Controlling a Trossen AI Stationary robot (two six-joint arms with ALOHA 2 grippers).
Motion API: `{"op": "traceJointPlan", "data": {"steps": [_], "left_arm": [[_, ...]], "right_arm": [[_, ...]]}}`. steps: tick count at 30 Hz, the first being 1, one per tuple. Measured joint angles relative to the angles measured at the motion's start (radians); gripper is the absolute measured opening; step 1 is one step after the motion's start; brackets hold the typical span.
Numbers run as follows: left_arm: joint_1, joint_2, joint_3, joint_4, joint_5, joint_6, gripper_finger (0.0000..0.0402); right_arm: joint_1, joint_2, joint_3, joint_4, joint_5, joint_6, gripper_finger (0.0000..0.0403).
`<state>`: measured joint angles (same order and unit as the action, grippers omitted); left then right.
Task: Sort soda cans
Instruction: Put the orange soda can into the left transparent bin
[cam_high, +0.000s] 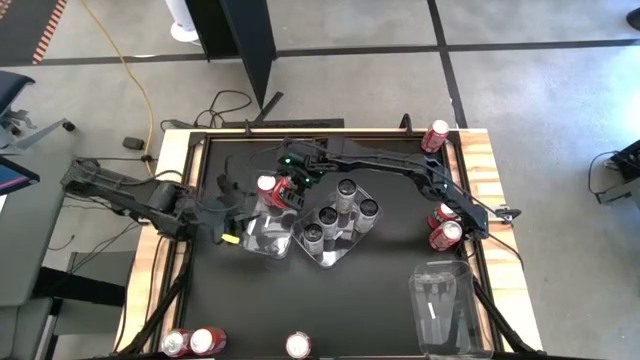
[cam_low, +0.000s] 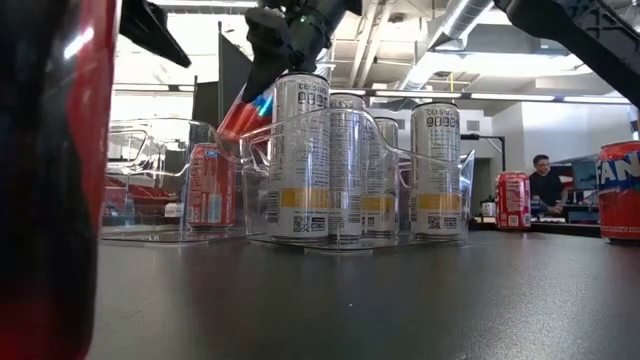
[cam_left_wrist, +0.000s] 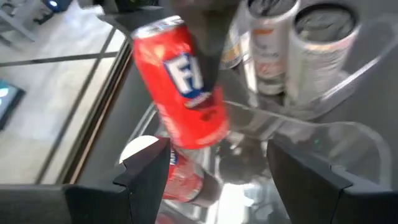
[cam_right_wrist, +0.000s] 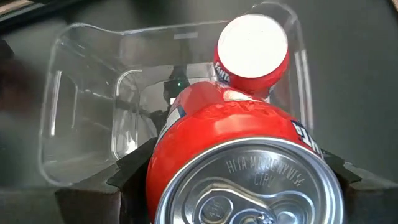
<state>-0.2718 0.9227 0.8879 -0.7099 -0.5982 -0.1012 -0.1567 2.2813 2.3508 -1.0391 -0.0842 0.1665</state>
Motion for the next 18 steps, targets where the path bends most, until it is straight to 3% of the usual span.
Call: {"op": "traceJointPlan", "data": {"steps": [8,18], "left_arm": [[0.114,0.114,0.000,0.034,0.047,0.101,0.0260],[0.129,0.125,-0.001,0.056,0.078,0.131,0.0260]], "right_arm": [[0.008,0.033,-0.001,-0.028,0.030,0.000,0.0307],[0.008,0.067,0.000,-0.007,0.063,-0.011,0.0307]]}}
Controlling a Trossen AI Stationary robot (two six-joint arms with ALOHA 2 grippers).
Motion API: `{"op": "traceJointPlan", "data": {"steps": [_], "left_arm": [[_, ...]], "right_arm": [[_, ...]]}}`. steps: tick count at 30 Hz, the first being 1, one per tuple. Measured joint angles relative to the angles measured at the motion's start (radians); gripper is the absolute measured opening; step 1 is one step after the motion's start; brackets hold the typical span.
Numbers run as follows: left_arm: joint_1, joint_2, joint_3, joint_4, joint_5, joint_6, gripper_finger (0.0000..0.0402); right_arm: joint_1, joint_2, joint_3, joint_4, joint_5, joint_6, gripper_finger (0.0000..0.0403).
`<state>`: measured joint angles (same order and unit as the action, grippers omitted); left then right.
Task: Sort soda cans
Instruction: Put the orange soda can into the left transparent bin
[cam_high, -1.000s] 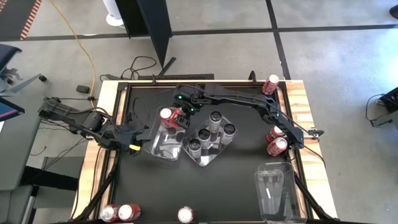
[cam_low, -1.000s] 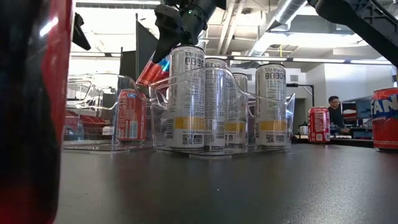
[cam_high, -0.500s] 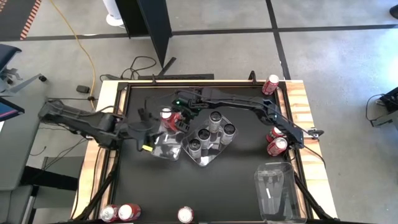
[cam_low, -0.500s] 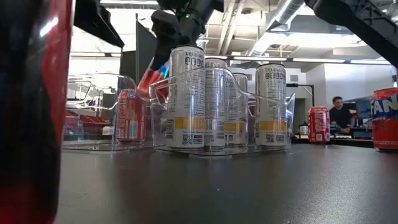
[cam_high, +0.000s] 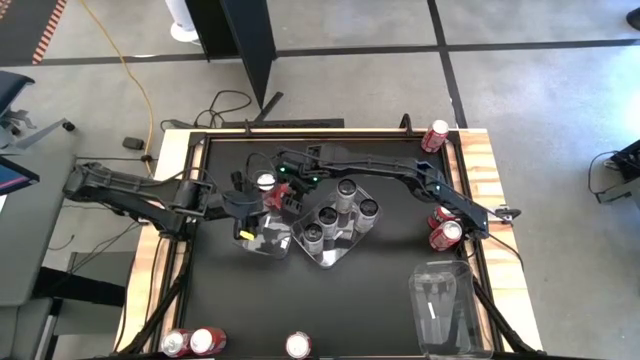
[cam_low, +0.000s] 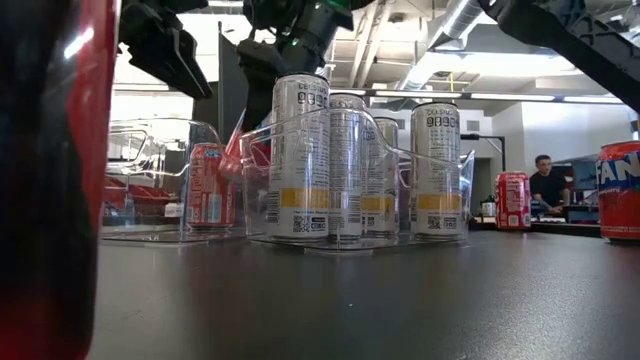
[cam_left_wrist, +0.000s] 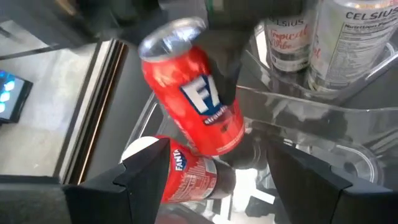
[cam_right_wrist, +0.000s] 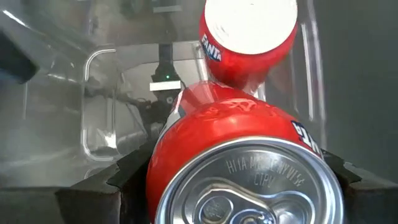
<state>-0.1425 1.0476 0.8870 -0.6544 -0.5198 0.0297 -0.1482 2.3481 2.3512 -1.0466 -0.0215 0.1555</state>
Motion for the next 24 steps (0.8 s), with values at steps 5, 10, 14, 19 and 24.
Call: {"op": "traceJointPlan", "data": {"steps": [5,10,14,19,24], "left_arm": [[0.000,-0.001,-0.049,0.073,0.000,0.006,0.0260],[0.006,-0.001,-0.103,0.133,0.000,0.005,0.0260],[0.012,-0.001,-0.132,0.207,0.001,0.029,0.0260],[0.027,-0.001,-0.142,0.228,0.013,0.045,0.0260],[0.028,-0.001,-0.142,0.228,0.018,0.044,0.0260]], "right_arm": [[-0.004,0.033,0.000,0.015,0.003,0.001,0.0307],[-0.005,0.048,-0.010,0.028,0.006,0.012,0.0307],[-0.006,0.048,-0.012,0.030,0.013,0.013,0.0307],[-0.011,0.048,-0.012,0.028,0.025,0.013,0.0307],[-0.017,0.048,-0.012,0.029,0.027,0.013,0.0314]]}}
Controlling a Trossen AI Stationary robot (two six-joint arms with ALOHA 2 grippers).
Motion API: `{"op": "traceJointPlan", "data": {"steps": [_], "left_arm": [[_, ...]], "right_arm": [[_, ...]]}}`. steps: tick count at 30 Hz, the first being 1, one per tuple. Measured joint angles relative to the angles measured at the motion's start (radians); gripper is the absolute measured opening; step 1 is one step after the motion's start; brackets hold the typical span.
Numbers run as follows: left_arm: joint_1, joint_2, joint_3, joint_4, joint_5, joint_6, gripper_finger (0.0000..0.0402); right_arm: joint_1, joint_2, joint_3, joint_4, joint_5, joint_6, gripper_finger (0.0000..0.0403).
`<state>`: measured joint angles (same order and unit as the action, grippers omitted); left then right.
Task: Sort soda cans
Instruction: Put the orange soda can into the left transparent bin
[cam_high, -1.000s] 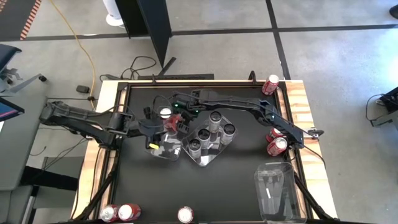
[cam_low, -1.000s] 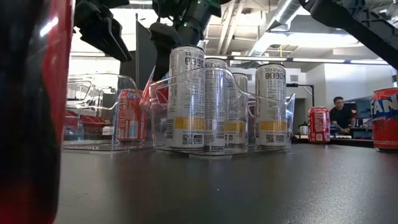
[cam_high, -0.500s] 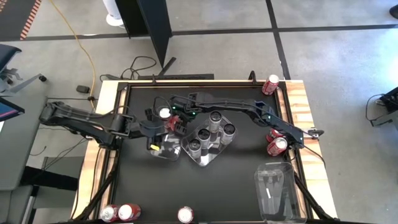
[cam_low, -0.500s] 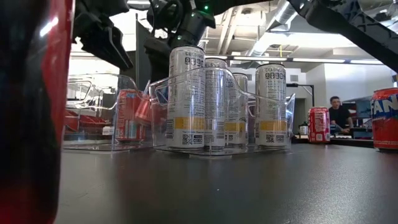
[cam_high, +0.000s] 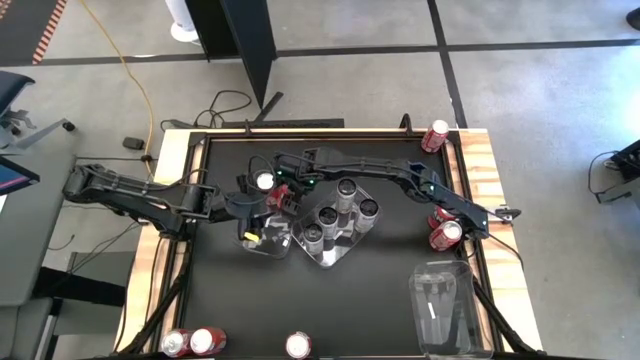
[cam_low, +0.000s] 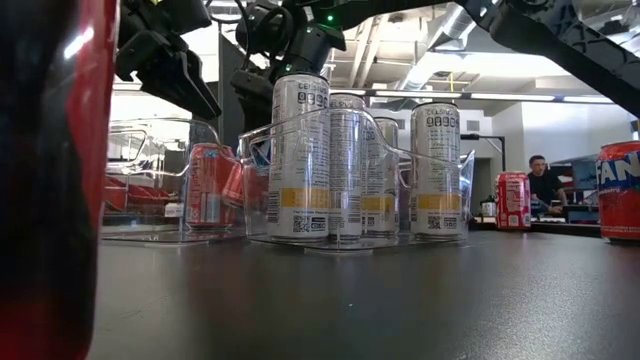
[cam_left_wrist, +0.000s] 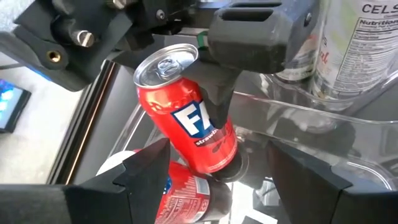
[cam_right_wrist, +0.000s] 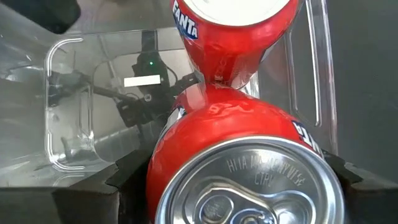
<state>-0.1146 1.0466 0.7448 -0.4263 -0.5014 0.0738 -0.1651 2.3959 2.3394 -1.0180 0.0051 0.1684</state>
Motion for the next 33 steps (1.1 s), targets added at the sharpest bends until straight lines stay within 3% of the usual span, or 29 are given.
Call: {"op": "traceJointPlan", "data": {"steps": [8,18,33], "left_arm": [[0.000,0.000,0.000,-0.001,0.000,-0.004,0.0260],[0.000,0.000,0.000,-0.002,0.000,-0.012,0.0260],[-0.001,0.000,0.001,-0.011,-0.001,-0.031,0.0260]], "right_arm": [[-0.001,0.000,0.000,0.005,0.000,-0.008,0.0318],[-0.001,-0.004,0.001,0.027,0.000,-0.028,0.0362],[-0.001,-0.005,0.002,0.039,0.002,-0.031,0.0366]]}}
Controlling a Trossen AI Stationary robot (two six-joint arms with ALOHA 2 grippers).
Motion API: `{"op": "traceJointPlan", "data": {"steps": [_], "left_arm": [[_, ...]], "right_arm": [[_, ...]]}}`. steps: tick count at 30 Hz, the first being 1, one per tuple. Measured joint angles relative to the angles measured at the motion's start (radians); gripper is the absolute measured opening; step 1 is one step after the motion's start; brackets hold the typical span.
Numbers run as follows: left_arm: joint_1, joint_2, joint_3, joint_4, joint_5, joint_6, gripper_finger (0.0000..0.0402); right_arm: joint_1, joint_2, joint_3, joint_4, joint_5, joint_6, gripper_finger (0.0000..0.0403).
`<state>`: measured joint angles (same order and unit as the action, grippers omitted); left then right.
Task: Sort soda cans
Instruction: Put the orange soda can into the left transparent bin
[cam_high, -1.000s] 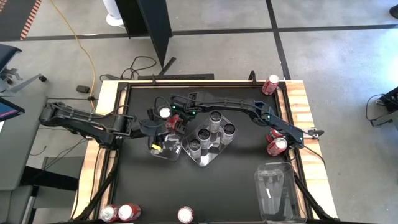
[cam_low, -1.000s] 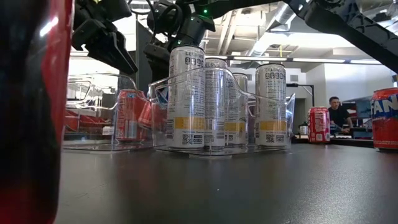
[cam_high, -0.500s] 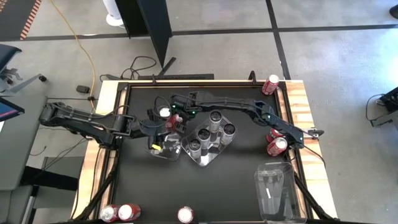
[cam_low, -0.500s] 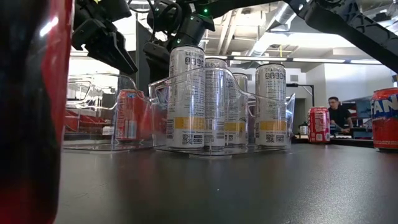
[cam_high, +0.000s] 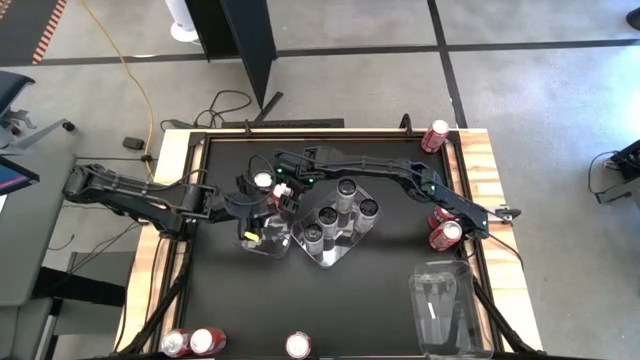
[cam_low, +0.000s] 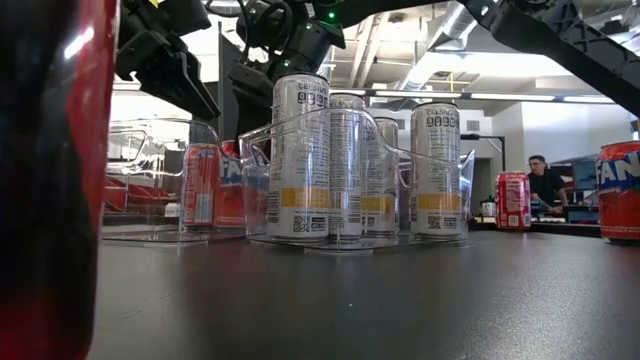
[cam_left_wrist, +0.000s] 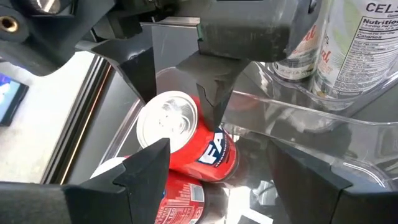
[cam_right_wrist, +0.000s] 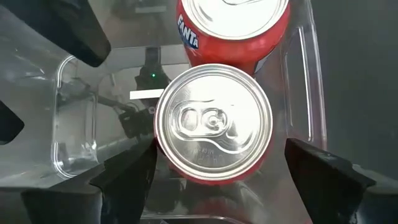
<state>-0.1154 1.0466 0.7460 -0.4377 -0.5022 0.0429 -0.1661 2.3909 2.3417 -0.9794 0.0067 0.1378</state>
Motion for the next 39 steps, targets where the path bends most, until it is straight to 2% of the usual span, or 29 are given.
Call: {"op": "traceJointPlan", "data": {"steps": [3,7,12,17,39], "left_arm": [[-0.001,-0.013,0.000,-0.007,0.000,0.000,0.0260],[-0.002,-0.056,0.000,-0.019,0.000,-0.006,0.0260],[-0.002,-0.125,0.000,-0.044,-0.001,-0.025,0.0260],[-0.002,-0.176,0.000,-0.086,-0.001,-0.052,0.0260],[-0.002,-0.197,0.000,-0.158,0.023,-0.089,0.0261]], "right_arm": [[0.000,0.000,0.000,-0.001,0.006,0.000,0.0361],[0.011,0.000,0.000,-0.008,0.064,0.002,0.0354],[0.007,0.002,-0.001,-0.016,0.073,0.012,0.0349],[0.007,0.002,-0.001,-0.031,0.148,0.027,0.0346],[0.063,0.003,-0.002,-0.044,0.139,-0.016,0.0345]]}}
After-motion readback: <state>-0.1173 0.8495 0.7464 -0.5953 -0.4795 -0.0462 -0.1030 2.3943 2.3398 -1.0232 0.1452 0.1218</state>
